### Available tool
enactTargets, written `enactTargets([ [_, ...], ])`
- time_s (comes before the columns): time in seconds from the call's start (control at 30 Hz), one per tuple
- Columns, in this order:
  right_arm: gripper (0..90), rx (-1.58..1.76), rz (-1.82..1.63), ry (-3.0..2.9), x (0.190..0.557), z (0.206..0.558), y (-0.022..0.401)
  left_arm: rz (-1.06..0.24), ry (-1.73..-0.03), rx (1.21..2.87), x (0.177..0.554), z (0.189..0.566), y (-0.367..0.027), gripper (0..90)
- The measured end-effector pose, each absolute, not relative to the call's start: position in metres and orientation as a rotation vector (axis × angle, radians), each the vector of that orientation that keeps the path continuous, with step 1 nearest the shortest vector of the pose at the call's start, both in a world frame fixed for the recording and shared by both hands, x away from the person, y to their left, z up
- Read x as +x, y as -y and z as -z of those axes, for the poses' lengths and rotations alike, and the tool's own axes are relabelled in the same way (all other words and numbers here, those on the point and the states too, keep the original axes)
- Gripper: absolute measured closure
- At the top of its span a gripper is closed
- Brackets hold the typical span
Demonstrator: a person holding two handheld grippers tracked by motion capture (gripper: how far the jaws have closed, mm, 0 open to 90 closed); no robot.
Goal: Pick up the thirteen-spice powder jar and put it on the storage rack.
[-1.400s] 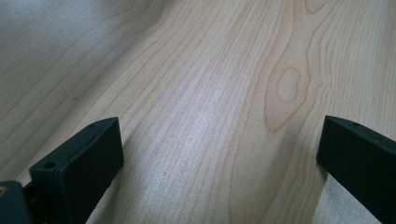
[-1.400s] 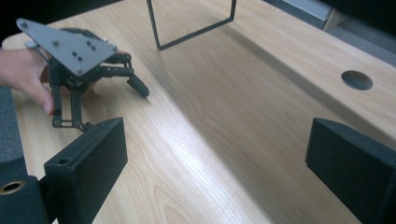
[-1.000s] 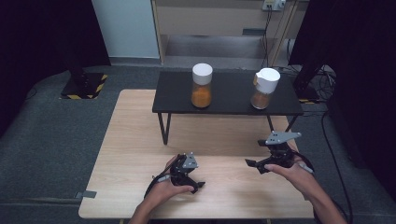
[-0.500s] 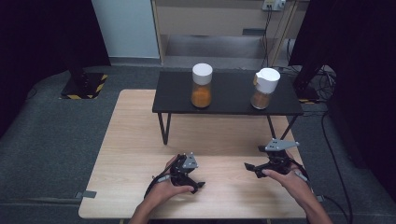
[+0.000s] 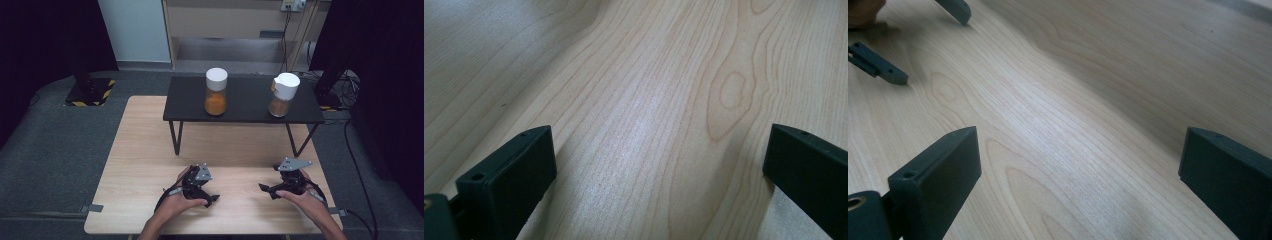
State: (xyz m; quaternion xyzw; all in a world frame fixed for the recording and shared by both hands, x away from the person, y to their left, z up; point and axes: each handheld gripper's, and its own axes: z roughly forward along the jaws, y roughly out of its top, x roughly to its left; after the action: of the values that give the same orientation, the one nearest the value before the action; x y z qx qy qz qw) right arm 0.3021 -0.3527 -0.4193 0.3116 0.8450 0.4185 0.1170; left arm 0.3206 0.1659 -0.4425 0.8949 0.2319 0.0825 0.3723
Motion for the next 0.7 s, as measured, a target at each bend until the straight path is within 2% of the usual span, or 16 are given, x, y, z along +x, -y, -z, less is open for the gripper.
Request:
enactTargets([
  [0.7,4.0,1.030,-1.148,-2.378,0.297,0.443,0.370,-0.211,-0.595,2.293,0.321,0.443,-0.166,0.0],
])
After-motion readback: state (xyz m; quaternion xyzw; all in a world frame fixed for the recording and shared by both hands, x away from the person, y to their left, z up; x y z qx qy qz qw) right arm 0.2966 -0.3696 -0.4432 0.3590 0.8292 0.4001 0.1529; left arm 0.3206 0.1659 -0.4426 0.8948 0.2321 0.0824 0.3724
